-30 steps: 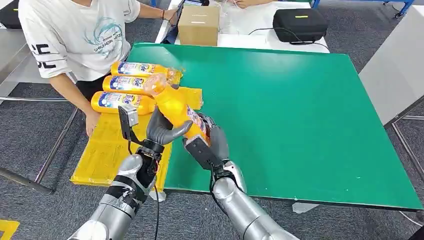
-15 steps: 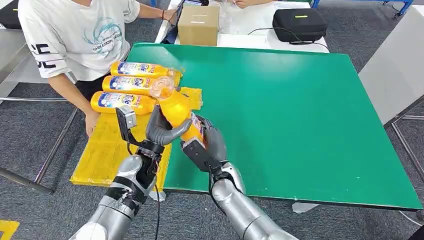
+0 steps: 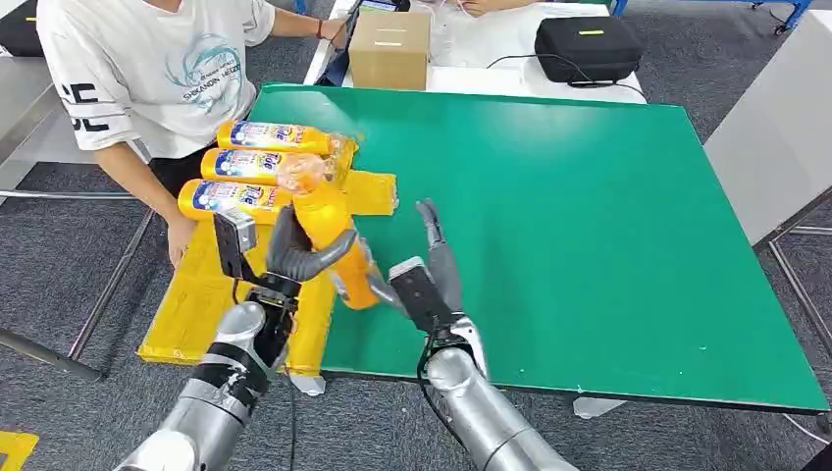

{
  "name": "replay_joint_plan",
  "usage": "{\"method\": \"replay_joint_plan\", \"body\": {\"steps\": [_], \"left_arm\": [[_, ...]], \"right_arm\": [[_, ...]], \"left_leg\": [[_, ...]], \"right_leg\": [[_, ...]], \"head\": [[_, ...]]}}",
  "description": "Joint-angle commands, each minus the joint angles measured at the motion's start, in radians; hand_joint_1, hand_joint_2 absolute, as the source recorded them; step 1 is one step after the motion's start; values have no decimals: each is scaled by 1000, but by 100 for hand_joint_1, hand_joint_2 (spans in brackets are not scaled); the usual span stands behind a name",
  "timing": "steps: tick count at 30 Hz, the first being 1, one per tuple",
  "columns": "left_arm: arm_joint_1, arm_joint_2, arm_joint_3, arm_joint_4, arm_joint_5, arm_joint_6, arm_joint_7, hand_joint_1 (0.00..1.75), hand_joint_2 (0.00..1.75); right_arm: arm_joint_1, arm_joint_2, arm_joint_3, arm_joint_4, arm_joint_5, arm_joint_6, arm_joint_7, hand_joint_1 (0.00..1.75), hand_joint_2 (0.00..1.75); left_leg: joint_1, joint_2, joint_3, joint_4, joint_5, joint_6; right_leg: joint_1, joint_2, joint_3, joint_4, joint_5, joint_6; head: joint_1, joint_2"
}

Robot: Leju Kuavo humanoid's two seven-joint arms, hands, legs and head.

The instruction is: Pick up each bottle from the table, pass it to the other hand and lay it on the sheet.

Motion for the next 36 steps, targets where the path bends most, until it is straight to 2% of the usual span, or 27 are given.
{"method": "replay_joint_plan", "body": {"steps": [1,3,4,7,12,13,17,23,30,31,32,36], "left_arm": [[-139,150,30,207,-329,221,-84,175,175],[-153,160,64,238,-373,214,-99,175,175],[-160,175,41,257,-477,321,-85,175,175],[-184,215,8,321,-595,381,-75,175,175],[-214,290,-57,425,-748,369,-101,175,175],[-232,312,-98,468,-803,324,-75,175,175],[-253,352,-183,531,-918,302,-31,175,175],[-270,365,-285,583,-1058,312,64,175,175],[-249,336,-313,596,-1095,326,93,175,175],[-237,322,-306,595,-1088,337,90,5,175],[-228,312,-294,593,-1078,357,85,0,175],[-216,280,-260,590,-1069,447,107,0,175]], "right_arm": [[48,-68,-78,-220,-67,26,-11,0,175],[50,-72,-86,-223,-70,31,-12,0,175],[54,-70,-94,-228,-80,38,-12,0,175],[62,-79,-101,-243,-87,42,-17,0,175],[68,-92,-101,-259,-99,66,-23,0,175],[70,-95,-102,-262,-104,74,-25,0,175],[75,-99,-105,-256,-105,81,-28,0,175],[55,-88,-101,-225,-109,95,-37,0,175],[33,-79,-91,-193,-113,112,-37,0,175],[31,-76,-91,-188,-115,114,-37,0,175],[29,-75,-91,-182,-116,117,-37,0,175],[24,-70,-91,-166,-120,117,-41,0,175]], "left_leg": [[1,-1,1,0,0,-1],[1,0,1,0,0,-1],[1,0,1,0,0,-1],[1,0,1,0,0,-1],[1,0,2,0,0,-1],[1,0,1,0,0,-1],[2,0,3,0,-1,-2],[2,1,2,0,-1,-1],[2,0,3,0,-1,-1],[1,0,2,0,0,-1],[2,1,3,0,-1,-1],[1,0,4,-1,0,-1]], "right_leg": [[1,-1,1,0,0,-1],[1,0,1,0,0,-1],[1,0,1,0,0,-1],[1,-1,2,0,0,-1],[1,0,2,0,0,-1],[1,0,1,0,0,-1],[2,0,3,0,-1,-2],[1,1,2,0,0,-2],[1,0,3,0,-1,-2],[1,0,2,0,-1,-1],[1,1,4,0,-1,-2],[1,0,5,0,-1,-2]], "head": [[0,0],[0,0],[0,0],[1,0],[0,0],[0,0],[1,0],[1,0],[0,0],[0,0],[0,0],[0,0]]}}
